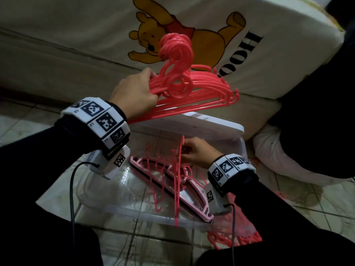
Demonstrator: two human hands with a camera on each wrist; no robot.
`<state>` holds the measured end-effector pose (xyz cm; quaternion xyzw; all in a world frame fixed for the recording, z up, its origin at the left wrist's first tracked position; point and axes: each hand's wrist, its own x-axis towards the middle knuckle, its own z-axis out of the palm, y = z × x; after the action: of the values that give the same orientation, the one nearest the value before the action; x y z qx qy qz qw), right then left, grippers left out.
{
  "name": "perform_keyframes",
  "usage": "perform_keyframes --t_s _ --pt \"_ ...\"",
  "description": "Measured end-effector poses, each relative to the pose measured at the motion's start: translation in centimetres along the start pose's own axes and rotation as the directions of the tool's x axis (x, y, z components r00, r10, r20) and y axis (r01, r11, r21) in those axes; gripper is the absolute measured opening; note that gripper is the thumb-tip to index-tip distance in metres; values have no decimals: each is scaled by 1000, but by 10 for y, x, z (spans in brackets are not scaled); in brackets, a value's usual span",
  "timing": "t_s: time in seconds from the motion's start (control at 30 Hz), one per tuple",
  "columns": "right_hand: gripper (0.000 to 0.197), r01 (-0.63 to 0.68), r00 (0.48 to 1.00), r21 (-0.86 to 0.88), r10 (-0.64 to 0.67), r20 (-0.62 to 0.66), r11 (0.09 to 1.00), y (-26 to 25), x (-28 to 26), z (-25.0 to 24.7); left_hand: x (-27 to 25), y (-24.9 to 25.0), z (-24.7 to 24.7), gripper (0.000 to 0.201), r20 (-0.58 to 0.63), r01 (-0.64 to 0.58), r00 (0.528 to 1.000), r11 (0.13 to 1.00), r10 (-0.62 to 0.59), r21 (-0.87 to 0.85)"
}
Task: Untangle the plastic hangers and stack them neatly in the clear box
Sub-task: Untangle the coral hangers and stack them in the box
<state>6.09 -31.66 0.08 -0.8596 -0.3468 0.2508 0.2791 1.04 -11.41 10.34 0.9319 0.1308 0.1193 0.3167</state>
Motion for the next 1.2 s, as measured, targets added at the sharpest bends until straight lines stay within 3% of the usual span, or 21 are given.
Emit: perform_keyframes --t_s 0.2,0.4,0.57,0.73,0.93,1.2 --pt "14 100 983 -92 -113 -147 991 -14 -8 -25 4 -6 -4 29 4 13 1000 1000 -13 28" --pt "13 167 935 -17 -164 -316 986 -28 -29 -46 10 -14 -11 37 -7 32 999 998 -31 53" --pt "7 143 905 -47 -150 -397 989 -34 -43 -56 9 -18 -15 31 47 -18 999 995 14 101" --pt "10 138 885 -224 -221 -409 965 -36 -44 -56 3 -18 -13 32 123 -37 992 985 16 171" --pt "10 246 834 -163 -295 -466 955 -52 -39 -52 -7 -15 2 31 210 -112 975 975 71 193" --pt "15 195 791 -178 -262 -553 965 -45 -37 -57 -11 -11 6 34 271 -106 959 990 78 91"
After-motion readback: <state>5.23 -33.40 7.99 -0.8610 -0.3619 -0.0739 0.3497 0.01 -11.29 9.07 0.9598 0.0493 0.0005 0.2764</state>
